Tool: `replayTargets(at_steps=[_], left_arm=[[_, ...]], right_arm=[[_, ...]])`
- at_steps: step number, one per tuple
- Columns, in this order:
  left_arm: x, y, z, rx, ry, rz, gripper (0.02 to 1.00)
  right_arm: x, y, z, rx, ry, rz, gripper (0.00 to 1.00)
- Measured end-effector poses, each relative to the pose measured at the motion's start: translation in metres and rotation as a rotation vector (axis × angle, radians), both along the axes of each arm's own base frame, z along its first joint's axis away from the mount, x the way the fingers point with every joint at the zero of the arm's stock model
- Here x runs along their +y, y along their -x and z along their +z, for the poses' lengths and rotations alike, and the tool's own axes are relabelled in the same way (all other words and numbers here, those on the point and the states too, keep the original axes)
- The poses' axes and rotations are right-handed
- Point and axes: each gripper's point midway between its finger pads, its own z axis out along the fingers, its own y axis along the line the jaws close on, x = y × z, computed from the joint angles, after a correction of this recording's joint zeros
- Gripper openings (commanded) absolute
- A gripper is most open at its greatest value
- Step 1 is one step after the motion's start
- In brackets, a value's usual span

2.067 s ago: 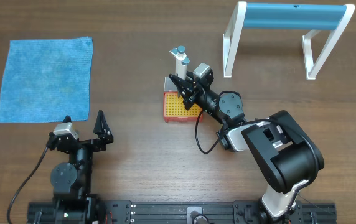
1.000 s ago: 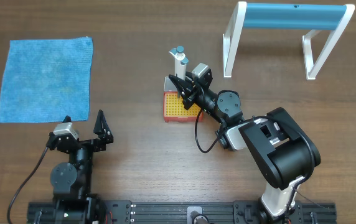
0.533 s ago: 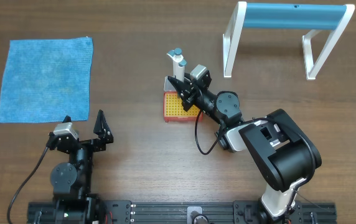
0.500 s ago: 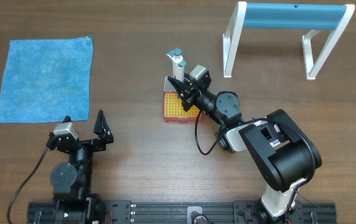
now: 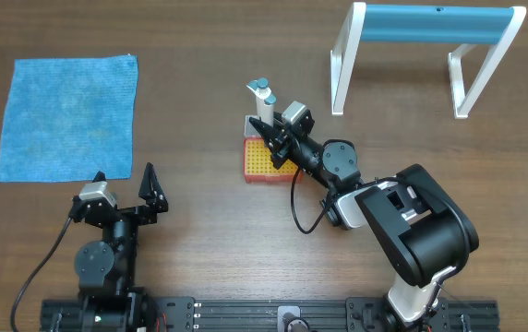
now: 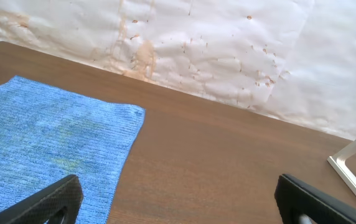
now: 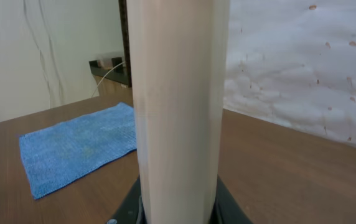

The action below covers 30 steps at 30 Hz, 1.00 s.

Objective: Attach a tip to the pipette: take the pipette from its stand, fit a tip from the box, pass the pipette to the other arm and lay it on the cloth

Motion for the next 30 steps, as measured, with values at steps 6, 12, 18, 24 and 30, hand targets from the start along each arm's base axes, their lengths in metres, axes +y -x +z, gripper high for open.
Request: replayTargets(at_steps=[6, 12, 18, 24, 30], left_arm=[[0.000, 0.000, 0.000, 0.000, 0.000, 0.000, 0.998], [0.000, 0.000, 0.000, 0.000, 0.000, 0.000, 0.996], [0.000, 0.000, 0.000, 0.000, 0.000, 0.000, 0.998], [0.000, 0.000, 0.000, 0.000, 0.000, 0.000, 0.998], [0.000, 0.000, 0.000, 0.000, 0.000, 0.000, 0.996]], right_arm=[[-0.004, 0.003, 0.034, -0.058, -0.030, -0.003, 0.080], [-0.017, 0.006, 0.073, -0.112, -0.054, -0.025, 0.080], [-0.005, 0.027, 0.078, 0.178, 0.085, 0.109, 0.080], [-0.011, 0.063, 0.126, 0.329, 0.141, 0.178, 0.080], [-0.018, 0.086, 0.126, 0.390, 0.160, 0.203, 0.080]])
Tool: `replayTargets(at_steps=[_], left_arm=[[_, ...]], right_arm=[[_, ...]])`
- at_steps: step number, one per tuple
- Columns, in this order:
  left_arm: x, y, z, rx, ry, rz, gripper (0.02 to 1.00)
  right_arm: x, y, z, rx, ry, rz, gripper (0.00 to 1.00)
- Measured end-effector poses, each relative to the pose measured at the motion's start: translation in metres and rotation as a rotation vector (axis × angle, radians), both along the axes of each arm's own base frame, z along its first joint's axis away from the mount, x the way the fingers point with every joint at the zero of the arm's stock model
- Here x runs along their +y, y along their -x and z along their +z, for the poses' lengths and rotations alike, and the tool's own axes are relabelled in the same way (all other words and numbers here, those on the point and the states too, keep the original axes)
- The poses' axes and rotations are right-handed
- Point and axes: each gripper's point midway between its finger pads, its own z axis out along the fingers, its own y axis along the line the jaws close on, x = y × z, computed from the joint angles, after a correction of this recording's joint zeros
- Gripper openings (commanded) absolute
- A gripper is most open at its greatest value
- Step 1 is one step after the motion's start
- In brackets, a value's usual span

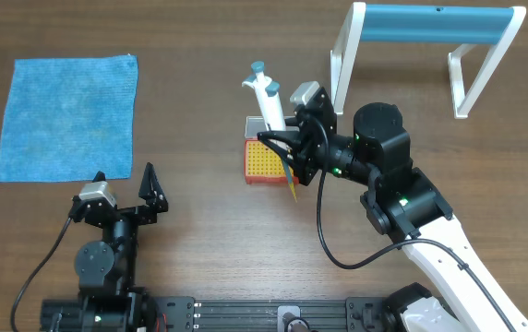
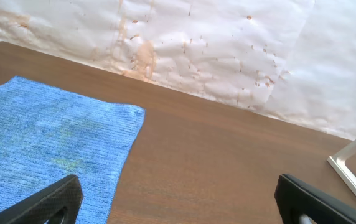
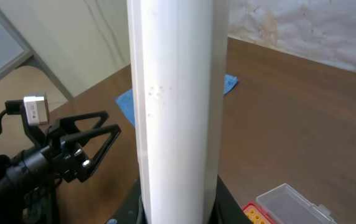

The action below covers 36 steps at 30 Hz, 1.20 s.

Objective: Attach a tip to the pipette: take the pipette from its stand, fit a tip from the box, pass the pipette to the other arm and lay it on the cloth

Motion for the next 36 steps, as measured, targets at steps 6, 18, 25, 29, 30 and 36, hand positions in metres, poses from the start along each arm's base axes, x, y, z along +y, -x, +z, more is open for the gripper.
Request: replayTargets(at_steps=[6, 18, 25, 29, 30, 36], left_arm=[[0.000, 0.000, 0.000, 0.000, 0.000, 0.000, 0.996], [-0.040, 0.006, 0.067, -0.254, 0.349, -0.254, 0.996], [-0.058, 0.009, 0.062, -0.159, 0.806, -0.366, 0.996], [-0.051, 0.007, 0.061, -0.161, 0.927, -0.328, 0.996], [-0.049, 0.007, 0.061, -0.162, 0.948, -0.319, 0.996], [-0.042, 0.001, 0.090, -0.277, 1.020, -0.337, 0.996]], right_arm=[[0.002, 0.001, 0.005, -0.018, -0.014, 0.014, 0.082], [0.003, 0.003, 0.006, 0.068, -0.059, 0.000, 0.073], [0.003, 0.003, 0.006, 0.111, -0.083, -0.013, 0.082], [0.003, 0.003, 0.007, 0.171, -0.113, -0.030, 0.082], [0.003, 0.003, 0.007, 0.182, -0.118, -0.031, 0.084], [0.004, 0.004, 0.007, 0.217, -0.135, -0.033, 0.080]])
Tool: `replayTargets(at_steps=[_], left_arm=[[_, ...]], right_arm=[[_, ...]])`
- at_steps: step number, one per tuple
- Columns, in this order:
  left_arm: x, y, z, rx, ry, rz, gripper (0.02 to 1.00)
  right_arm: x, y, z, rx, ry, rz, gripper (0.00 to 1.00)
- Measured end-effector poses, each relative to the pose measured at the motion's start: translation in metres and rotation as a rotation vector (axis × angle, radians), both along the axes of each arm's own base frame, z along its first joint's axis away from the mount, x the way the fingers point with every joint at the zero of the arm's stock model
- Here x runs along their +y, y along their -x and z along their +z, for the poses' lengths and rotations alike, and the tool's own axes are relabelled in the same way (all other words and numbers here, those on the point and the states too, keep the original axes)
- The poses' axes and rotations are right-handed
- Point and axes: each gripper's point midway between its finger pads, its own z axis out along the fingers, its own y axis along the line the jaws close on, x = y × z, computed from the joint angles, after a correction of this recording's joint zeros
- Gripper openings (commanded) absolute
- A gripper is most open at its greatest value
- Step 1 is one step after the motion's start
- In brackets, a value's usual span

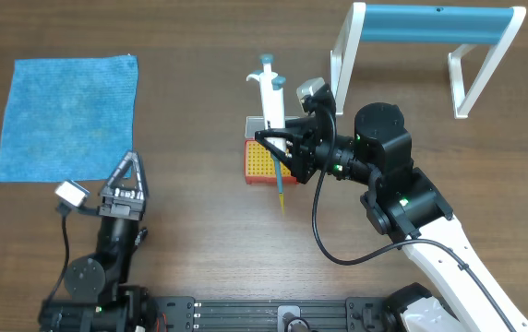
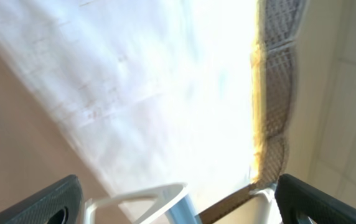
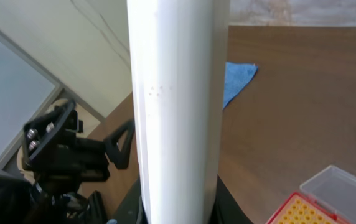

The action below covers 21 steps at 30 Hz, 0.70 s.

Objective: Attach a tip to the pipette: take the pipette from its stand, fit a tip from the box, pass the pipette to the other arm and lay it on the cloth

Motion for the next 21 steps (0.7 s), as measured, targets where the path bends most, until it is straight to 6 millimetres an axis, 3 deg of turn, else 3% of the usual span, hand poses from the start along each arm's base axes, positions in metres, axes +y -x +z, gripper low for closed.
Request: replayTargets(at_steps=[5, 7, 11, 14, 17, 21], left_arm=[[-0.007, -0.031, 0.016, 0.048, 0.001, -0.044, 0.996], [-0.017, -0.055, 0.034, 0.062, -0.028, -0.107, 0.996], [-0.060, -0.102, 0.076, 0.043, -0.123, -0.371, 0.989], [-0.091, -0.123, 0.074, 0.061, -0.188, -0.599, 0.965], [-0.118, -0.124, 0.067, 0.015, -0.263, -0.813, 0.963], [-0.142, -0.102, 0.074, -0.090, -0.360, -0.992, 0.969]], right_arm=[[0.000, 0.000, 0.000, 0.007, -0.003, -0.002, 0.080], [0.000, 0.000, -0.001, 0.009, -0.002, -0.001, 0.080], [0.001, 0.000, -0.003, 0.020, -0.003, 0.005, 0.080], [0.002, 0.001, -0.002, 0.028, -0.009, 0.009, 0.080], [0.002, 0.001, -0.002, 0.037, -0.013, 0.007, 0.082], [0.002, 0.001, -0.003, 0.041, -0.014, 0.006, 0.080]])
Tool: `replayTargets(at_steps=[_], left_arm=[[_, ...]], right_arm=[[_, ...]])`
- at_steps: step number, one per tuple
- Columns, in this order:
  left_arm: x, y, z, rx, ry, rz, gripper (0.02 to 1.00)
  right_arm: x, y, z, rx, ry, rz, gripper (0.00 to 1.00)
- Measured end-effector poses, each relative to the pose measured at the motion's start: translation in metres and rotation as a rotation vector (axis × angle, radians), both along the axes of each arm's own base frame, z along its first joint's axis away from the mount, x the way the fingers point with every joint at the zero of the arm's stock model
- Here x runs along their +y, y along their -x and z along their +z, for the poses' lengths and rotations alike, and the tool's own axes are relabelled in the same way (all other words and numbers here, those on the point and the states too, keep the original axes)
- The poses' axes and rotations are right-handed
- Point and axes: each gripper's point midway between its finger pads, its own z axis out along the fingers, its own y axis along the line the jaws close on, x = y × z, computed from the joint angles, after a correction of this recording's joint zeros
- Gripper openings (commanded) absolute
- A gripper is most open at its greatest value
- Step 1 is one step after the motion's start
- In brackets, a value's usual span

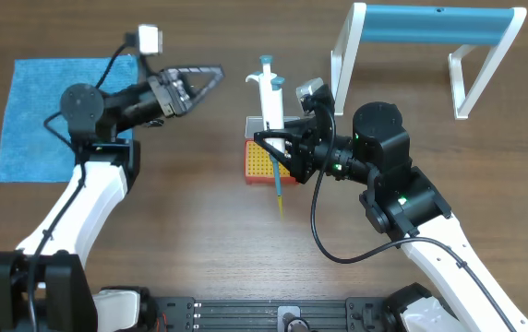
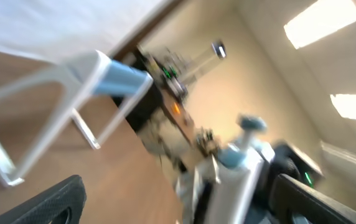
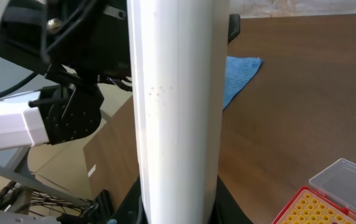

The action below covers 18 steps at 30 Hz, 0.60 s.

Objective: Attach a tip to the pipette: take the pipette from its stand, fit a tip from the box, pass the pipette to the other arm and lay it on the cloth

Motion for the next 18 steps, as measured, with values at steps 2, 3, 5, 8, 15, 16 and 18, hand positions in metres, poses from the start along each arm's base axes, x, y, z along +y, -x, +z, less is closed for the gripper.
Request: replayTargets(at_steps=[2, 3, 5, 8, 15, 16, 18], left_arm=[[-0.010, 0.015, 0.006, -0.061, -0.020, -0.076, 0.972], [-0.015, 0.021, 0.008, -0.088, -0.028, -0.108, 0.969], [-0.025, 0.034, 0.011, -0.137, -0.039, -0.165, 0.969], [-0.041, 0.050, 0.012, -0.176, -0.048, -0.240, 0.969], [-0.051, 0.054, 0.014, -0.228, -0.045, -0.247, 0.969], [-0.051, 0.053, 0.014, -0.235, -0.044, -0.241, 0.969], [-0.051, 0.052, 0.015, -0.245, -0.041, -0.228, 0.969]], right_arm=[[0.000, 0.000, 0.000, 0.002, -0.001, -0.001, 0.086], [0.000, 0.000, 0.000, 0.002, -0.001, -0.001, 0.082], [0.000, 0.000, 0.000, 0.003, -0.001, -0.001, 0.080], [0.000, 0.000, 0.000, 0.010, -0.004, -0.003, 0.082], [0.003, 0.007, 0.002, 0.084, -0.045, 0.023, 0.082], [0.005, 0.010, 0.002, 0.099, -0.054, 0.037, 0.084], [0.007, 0.015, 0.003, 0.118, -0.067, 0.066, 0.084]])
